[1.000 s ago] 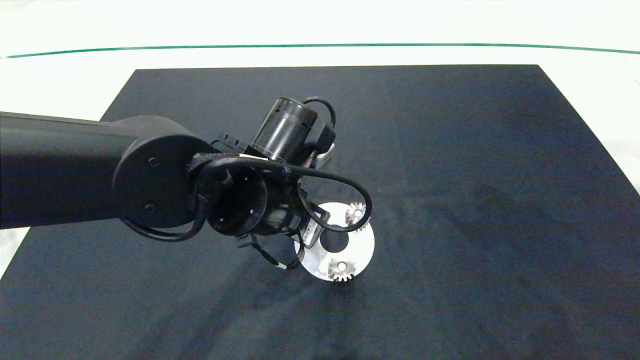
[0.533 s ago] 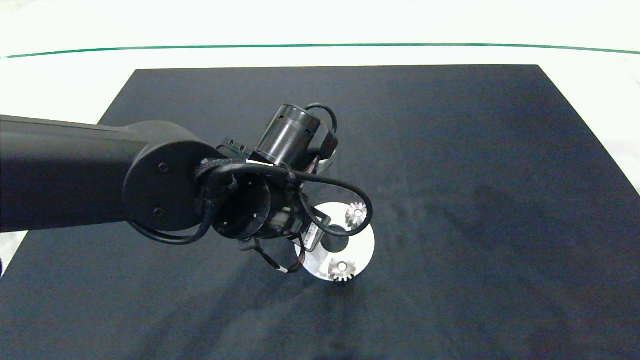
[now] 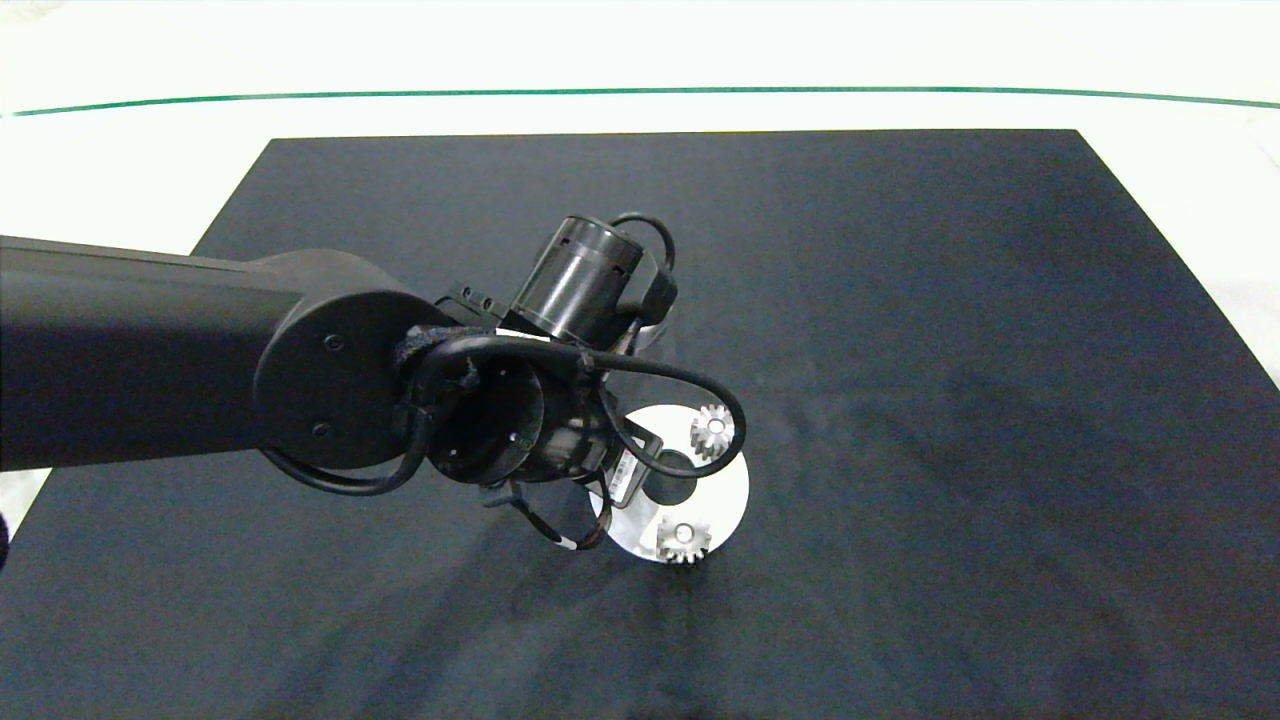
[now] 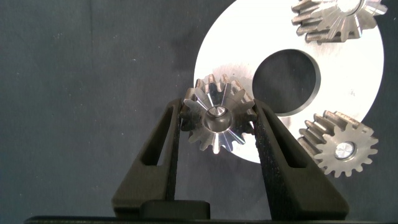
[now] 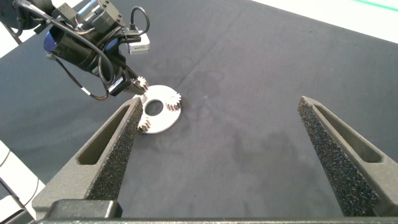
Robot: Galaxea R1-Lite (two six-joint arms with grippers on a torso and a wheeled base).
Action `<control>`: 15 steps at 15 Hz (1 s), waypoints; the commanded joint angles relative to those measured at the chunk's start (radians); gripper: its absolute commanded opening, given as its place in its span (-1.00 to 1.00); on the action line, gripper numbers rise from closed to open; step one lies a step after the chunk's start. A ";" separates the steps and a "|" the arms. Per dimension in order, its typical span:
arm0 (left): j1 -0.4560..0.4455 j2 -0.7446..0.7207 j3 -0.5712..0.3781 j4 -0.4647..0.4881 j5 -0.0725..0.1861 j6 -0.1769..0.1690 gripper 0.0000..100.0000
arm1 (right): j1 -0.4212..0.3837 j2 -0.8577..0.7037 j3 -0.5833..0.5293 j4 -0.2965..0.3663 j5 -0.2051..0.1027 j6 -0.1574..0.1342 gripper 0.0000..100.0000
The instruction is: Install three planetary gears onto the carrier pins
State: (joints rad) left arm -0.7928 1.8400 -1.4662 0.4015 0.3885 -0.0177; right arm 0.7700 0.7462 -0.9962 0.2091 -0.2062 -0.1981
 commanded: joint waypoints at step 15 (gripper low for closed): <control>-0.005 -0.051 0.033 -0.015 0.003 0.008 1.00 | 0.000 -0.002 -0.002 -0.001 0.001 0.000 1.00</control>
State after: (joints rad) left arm -0.7996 1.8223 -1.4326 0.3832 0.3887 -0.0111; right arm 0.7711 0.7413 -1.0000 0.2081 -0.2049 -0.1972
